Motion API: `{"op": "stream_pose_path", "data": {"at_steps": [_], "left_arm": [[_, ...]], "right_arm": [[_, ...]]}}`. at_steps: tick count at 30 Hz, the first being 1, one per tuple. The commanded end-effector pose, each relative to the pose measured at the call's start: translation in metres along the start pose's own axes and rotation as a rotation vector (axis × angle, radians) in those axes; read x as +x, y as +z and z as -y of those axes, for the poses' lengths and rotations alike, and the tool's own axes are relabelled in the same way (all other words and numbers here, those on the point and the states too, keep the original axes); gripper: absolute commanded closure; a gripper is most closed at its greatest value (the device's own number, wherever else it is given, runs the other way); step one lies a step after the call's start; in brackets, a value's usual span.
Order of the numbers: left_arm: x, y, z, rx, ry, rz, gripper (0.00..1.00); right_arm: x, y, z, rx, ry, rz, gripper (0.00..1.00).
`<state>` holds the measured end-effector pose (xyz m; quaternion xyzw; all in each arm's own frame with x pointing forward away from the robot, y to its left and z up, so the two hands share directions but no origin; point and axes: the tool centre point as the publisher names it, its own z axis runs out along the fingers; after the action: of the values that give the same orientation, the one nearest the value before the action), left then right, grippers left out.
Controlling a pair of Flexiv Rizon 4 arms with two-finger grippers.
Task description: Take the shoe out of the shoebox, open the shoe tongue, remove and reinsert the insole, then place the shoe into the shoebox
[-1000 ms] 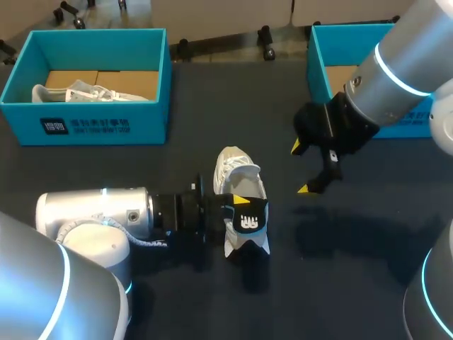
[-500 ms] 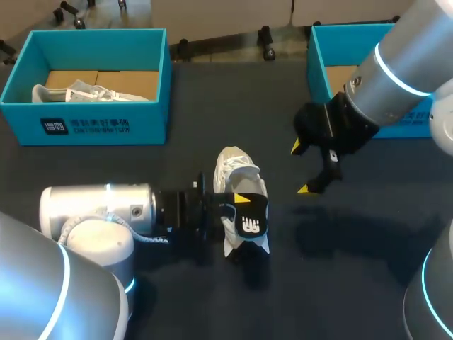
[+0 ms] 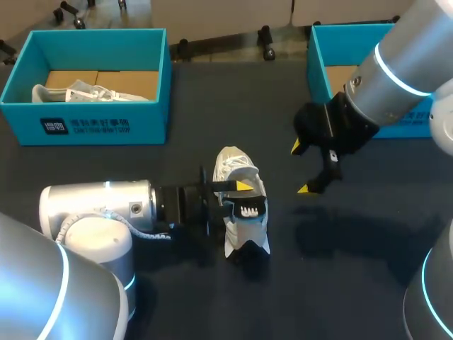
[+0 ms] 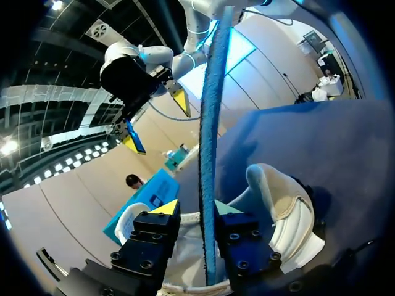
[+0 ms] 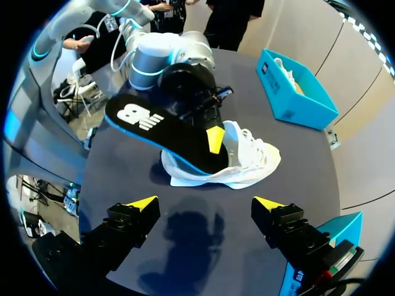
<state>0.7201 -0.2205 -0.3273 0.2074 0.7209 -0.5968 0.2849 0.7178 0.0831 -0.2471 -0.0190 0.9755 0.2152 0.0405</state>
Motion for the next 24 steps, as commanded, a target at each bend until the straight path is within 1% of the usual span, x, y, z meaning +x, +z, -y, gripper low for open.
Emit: {"op": "stream_pose_path", "data": {"at_steps": [1, 5, 6, 9, 14, 17, 24], "left_arm": [[-0.001, -0.007, 0.009, 0.014, 0.0, 0.015, 0.68], [-0.001, -0.011, 0.017, 0.024, -0.005, 0.018, 0.73], [0.0, -0.012, 0.019, 0.026, -0.008, 0.017, 0.78], [0.003, -0.013, 0.021, 0.027, -0.01, 0.006, 1.0], [0.011, -0.014, 0.02, 0.023, -0.009, -0.021, 1.0], [0.014, -0.011, 0.015, 0.018, 0.0, -0.031, 1.0], [0.015, -0.003, 0.0, 0.006, 0.037, -0.05, 1.0]], "right_arm": [[0.0, 0.001, 0.0, -0.001, -0.001, 0.0, 0.0], [0.0, 0.001, 0.0, -0.001, -0.001, 0.0, 0.0], [0.0, 0.001, 0.0, -0.001, -0.001, 0.0, 0.0], [0.0, 0.001, 0.0, -0.001, -0.001, 0.0, 0.0], [0.0, 0.001, 0.0, -0.001, -0.001, 0.0, 0.0], [0.0, 0.001, 0.0, -0.001, -0.001, 0.0, 0.0], [0.0, 0.001, 0.0, -0.001, -0.001, 0.0, 0.0]]}}
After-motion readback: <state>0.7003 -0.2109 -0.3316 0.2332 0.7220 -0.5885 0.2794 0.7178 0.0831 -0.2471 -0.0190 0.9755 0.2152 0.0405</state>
